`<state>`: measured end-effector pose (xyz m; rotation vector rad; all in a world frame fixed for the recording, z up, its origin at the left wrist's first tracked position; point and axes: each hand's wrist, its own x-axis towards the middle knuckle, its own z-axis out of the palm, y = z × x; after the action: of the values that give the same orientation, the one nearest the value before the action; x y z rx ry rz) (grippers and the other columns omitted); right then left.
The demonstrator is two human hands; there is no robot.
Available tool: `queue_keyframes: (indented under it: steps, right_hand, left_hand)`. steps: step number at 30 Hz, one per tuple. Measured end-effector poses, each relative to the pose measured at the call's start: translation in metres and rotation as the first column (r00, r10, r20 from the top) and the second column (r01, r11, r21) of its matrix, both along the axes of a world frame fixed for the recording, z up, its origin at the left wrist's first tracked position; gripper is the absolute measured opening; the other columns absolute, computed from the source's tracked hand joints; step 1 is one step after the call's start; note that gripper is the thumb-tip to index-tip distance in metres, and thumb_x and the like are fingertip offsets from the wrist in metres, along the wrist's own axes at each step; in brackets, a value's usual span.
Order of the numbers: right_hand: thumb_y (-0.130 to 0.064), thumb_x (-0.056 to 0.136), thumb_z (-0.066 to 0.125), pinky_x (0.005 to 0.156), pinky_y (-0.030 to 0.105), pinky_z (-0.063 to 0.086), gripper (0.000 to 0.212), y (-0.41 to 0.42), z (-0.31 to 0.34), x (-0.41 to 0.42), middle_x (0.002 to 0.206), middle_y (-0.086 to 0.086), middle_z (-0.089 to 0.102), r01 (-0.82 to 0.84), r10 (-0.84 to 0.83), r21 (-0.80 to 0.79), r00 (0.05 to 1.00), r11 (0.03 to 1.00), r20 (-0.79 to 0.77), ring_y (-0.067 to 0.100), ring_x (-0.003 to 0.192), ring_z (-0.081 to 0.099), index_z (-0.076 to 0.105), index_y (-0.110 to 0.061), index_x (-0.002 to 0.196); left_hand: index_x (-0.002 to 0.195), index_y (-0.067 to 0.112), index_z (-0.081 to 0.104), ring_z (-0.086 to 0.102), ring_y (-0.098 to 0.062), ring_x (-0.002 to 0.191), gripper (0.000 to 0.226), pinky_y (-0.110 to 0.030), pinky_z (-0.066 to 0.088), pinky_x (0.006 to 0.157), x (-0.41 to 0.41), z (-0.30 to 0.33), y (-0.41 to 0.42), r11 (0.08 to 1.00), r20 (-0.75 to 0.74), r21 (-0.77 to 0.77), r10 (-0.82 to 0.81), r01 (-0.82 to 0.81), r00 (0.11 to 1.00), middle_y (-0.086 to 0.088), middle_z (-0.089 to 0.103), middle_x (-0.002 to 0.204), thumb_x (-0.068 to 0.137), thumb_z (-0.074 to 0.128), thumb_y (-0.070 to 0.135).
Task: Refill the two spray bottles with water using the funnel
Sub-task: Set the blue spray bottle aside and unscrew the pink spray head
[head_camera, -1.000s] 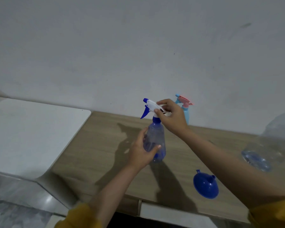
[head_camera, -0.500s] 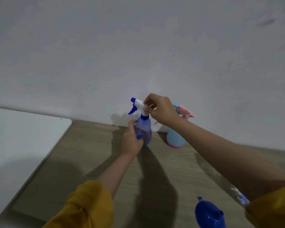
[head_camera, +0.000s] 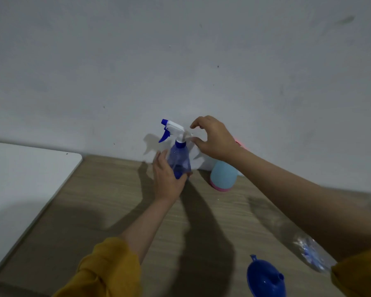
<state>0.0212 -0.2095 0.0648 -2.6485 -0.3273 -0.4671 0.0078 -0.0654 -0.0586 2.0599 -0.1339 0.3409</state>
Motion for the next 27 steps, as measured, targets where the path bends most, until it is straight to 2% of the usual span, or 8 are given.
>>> queue_keyframes:
  steps: [3, 7, 11, 15, 17, 21, 24, 27]
  right_hand:
    - [-0.017, 0.082, 0.069, 0.080, 0.032, 0.048, 0.030, -0.031, -0.003, -0.016, 0.107, 0.010, 0.060, 0.054, -0.054, -0.001, 0.997, 0.999, 0.046, 0.022, 0.097, 0.055, 0.060, -0.011, 0.110]
    - [-0.018, 0.084, 0.067, 0.076, 0.029, 0.043, 0.024, -0.067, -0.004, -0.038, 0.102, 0.012, 0.061, 0.166, -0.167, 0.021, 0.984, 0.986, 0.062, 0.026, 0.095, 0.057, 0.062, -0.009, 0.105]
    - [-0.027, 0.081, 0.072, 0.081, 0.035, 0.048, 0.038, -0.090, -0.001, -0.055, 0.110, 0.010, 0.063, 0.238, -0.237, 0.014, 0.971, 0.971, -0.042, 0.025, 0.100, 0.058, 0.060, -0.013, 0.114]
    - [-0.020, 0.088, 0.064, 0.081, 0.041, 0.054, 0.023, -0.099, -0.006, -0.060, 0.107, 0.010, 0.068, 0.234, -0.227, 0.069, 0.969, 0.970, -0.103, 0.027, 0.093, 0.065, 0.065, -0.016, 0.110]
    - [-0.011, 0.088, 0.062, 0.081, 0.039, 0.055, 0.019, -0.100, -0.012, -0.059, 0.104, 0.008, 0.070, 0.252, -0.242, 0.121, 0.966, 0.960, -0.092, 0.025, 0.090, 0.067, 0.068, -0.015, 0.106]
    - [0.003, 0.082, 0.061, 0.078, 0.040, 0.056, 0.024, -0.102, -0.017, -0.058, 0.096, 0.010, 0.072, 0.288, -0.272, 0.239, 0.957, 0.927, -0.098, 0.025, 0.080, 0.066, 0.072, -0.011, 0.099]
    - [-0.001, 0.082, 0.062, 0.077, 0.040, 0.056, 0.021, -0.105, -0.018, -0.064, 0.098, 0.011, 0.070, 0.251, -0.234, 0.229, 0.967, 0.941, -0.097, 0.025, 0.082, 0.064, 0.070, -0.009, 0.100]
    - [-0.011, 0.083, 0.066, 0.074, 0.039, 0.054, 0.020, -0.105, -0.022, -0.077, 0.098, 0.013, 0.066, 0.203, -0.192, 0.202, 0.979, 0.958, -0.072, 0.024, 0.081, 0.060, 0.065, -0.006, 0.103]
  left_hand:
    - [0.138, 0.007, 0.030, 0.037, -0.031, 0.129, 0.095, -0.043, 0.042, 0.102, -0.018, 0.004, -0.014, 1.000, 0.111, -0.003, 0.029, -0.029, 0.993, -0.016, 0.031, 0.144, 0.065, 0.083, 0.038]
    - [0.133, 0.008, 0.034, 0.036, -0.034, 0.131, 0.089, -0.045, 0.038, 0.105, -0.037, 0.005, -0.042, 0.998, 0.198, 0.053, 0.015, -0.026, 0.980, -0.019, 0.036, 0.142, 0.066, 0.080, 0.045]
    - [0.136, 0.010, 0.036, 0.037, -0.023, 0.130, 0.082, -0.032, 0.036, 0.102, -0.054, 0.014, -0.069, 0.990, 0.076, 0.035, -0.139, 0.137, 0.987, -0.010, 0.038, 0.142, 0.072, 0.076, 0.042]
    - [0.132, 0.016, 0.040, 0.047, -0.017, 0.121, 0.070, -0.032, 0.046, 0.097, -0.052, 0.017, -0.094, 0.965, -0.036, 0.062, -0.252, 0.253, 0.967, 0.000, 0.047, 0.131, 0.075, 0.074, 0.037]
    - [0.130, 0.018, 0.042, 0.051, -0.017, 0.117, 0.065, -0.037, 0.050, 0.094, -0.047, 0.014, -0.106, 0.961, -0.089, 0.105, -0.247, 0.256, 0.965, 0.001, 0.052, 0.127, 0.076, 0.074, 0.034]
    - [0.127, 0.018, 0.043, 0.052, -0.022, 0.119, 0.062, -0.044, 0.050, 0.095, -0.043, 0.006, -0.126, 0.983, -0.157, 0.007, -0.180, 0.183, 0.971, -0.002, 0.054, 0.128, 0.075, 0.077, 0.026]
    - [0.120, 0.018, 0.045, 0.055, -0.023, 0.114, 0.056, -0.042, 0.052, 0.093, -0.042, 0.008, -0.135, 0.993, -0.155, -0.021, -0.121, 0.119, 0.980, -0.002, 0.057, 0.124, 0.074, 0.077, 0.027]
    - [0.117, 0.020, 0.046, 0.057, -0.019, 0.110, 0.056, -0.040, 0.053, 0.092, -0.045, 0.014, -0.139, 0.990, -0.153, -0.040, -0.142, 0.137, 0.978, 0.001, 0.058, 0.119, 0.073, 0.078, 0.031]
